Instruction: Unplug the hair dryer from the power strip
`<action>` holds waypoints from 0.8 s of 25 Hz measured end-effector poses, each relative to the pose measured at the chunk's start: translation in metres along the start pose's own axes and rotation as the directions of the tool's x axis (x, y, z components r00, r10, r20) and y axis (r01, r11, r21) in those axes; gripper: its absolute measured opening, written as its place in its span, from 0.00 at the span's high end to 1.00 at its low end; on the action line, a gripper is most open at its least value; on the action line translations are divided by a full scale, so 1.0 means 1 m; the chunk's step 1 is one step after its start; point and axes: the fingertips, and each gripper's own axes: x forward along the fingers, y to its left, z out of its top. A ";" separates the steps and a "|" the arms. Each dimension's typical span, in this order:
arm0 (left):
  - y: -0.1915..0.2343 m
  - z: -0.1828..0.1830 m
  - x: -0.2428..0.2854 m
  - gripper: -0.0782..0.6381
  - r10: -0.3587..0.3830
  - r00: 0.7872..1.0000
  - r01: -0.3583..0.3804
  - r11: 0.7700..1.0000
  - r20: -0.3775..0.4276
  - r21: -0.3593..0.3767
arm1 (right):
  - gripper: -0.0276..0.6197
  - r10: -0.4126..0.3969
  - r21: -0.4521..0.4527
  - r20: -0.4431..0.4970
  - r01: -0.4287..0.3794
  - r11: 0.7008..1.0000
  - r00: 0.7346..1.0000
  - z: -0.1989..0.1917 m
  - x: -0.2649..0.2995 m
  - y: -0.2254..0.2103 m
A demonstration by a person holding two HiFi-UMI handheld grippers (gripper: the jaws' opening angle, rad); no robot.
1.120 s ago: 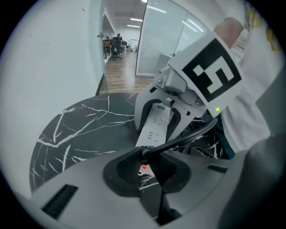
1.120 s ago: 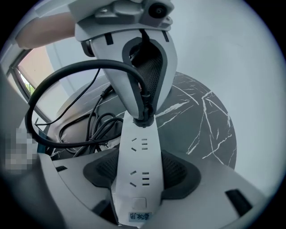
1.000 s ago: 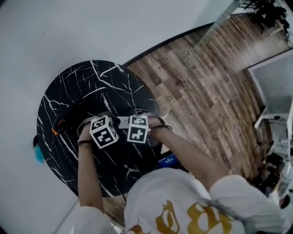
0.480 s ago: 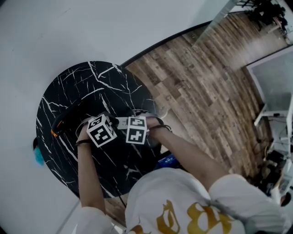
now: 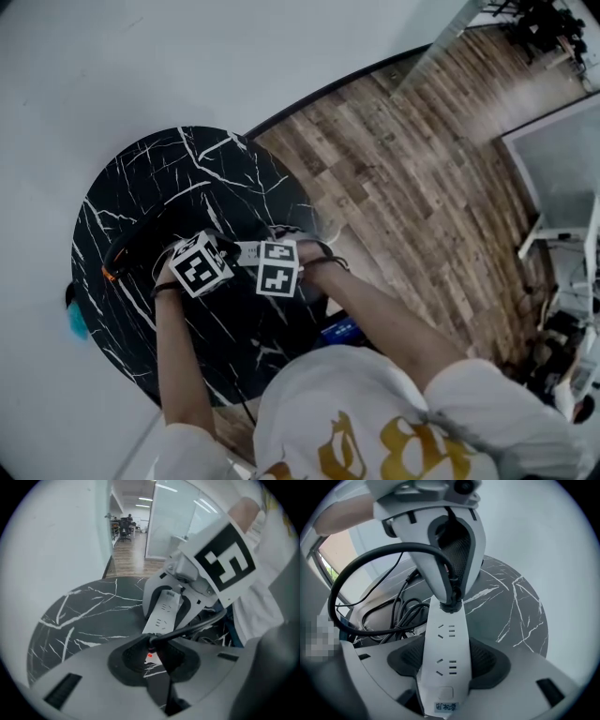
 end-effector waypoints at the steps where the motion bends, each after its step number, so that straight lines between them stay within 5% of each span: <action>1: 0.002 0.001 -0.001 0.82 -0.028 1.000 0.029 0.999 0.013 -0.017 | 0.54 -0.001 0.001 0.004 0.001 1.000 1.000 0.000 0.000 0.000; 4: 0.002 0.004 -0.002 0.82 -0.028 1.000 0.028 1.000 0.011 -0.012 | 0.54 -0.002 0.019 0.001 0.002 1.000 1.000 -0.002 0.000 -0.001; 8: -0.004 0.001 -0.004 0.82 0.122 0.991 -0.118 0.990 -0.056 0.073 | 0.54 0.006 0.021 -0.005 -0.005 1.000 1.000 0.001 0.000 -0.001; 14: 0.002 0.003 -0.005 0.82 -0.012 1.000 0.013 0.999 0.012 -0.035 | 0.54 -0.004 0.028 -0.007 0.004 1.000 1.000 0.000 0.001 -0.001; 20: -0.003 0.000 -0.006 0.82 0.083 0.996 -0.083 0.997 -0.032 -0.003 | 0.54 -0.002 0.027 -0.020 0.002 1.000 1.000 0.002 0.001 -0.001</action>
